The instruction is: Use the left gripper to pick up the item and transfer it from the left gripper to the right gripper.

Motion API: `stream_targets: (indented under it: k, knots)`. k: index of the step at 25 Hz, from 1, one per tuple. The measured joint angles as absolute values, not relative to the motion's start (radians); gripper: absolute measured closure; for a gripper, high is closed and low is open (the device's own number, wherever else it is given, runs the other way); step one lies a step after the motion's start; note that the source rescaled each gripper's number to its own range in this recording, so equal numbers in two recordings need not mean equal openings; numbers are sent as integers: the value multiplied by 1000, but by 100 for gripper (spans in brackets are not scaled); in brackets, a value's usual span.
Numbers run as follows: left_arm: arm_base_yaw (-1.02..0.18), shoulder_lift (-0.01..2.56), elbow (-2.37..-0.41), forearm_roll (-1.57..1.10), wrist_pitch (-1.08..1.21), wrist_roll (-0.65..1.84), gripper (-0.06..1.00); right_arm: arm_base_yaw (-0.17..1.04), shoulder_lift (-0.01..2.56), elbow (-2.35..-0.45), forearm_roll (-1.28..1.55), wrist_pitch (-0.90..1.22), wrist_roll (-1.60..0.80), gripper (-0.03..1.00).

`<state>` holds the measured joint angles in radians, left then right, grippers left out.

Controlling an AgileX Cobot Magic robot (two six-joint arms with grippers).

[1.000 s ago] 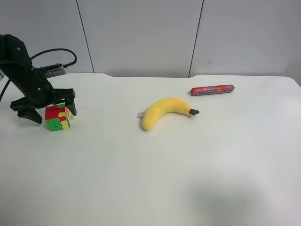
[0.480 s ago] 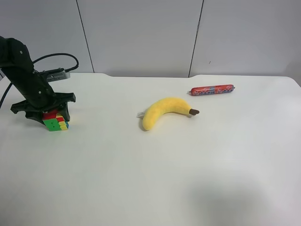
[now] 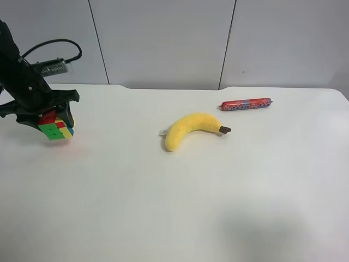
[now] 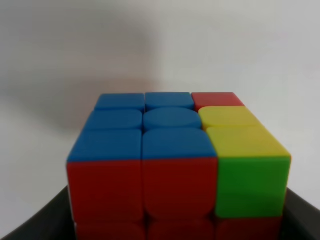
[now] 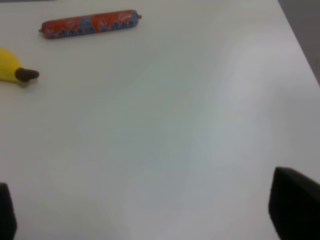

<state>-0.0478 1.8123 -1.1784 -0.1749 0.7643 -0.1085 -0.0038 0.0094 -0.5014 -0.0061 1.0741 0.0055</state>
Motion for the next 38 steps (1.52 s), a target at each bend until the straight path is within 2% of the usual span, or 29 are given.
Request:
stream_targets:
  k: [12, 16, 29, 33, 38]
  knots:
    - [-74, 1537, -1172, -488, 985, 300, 94, -4, 9, -501, -6, 1074, 5, -3]
    - [-173, 1487, -1151, -496, 982, 360, 94, -4, 9, -501, -6, 1074, 5, -3]
    - [-598, 1479, -1145, -501, 824, 509, 94, -4, 9, -501, -6, 1074, 5, -3]
    - [-675, 1479, -1145, -503, 762, 551, 94, -4, 9, -501, -6, 1074, 5, -3]
    - [-705, 1479, -1144, -540, 725, 667, 94, -4, 9, -501, -6, 1074, 5, -3]
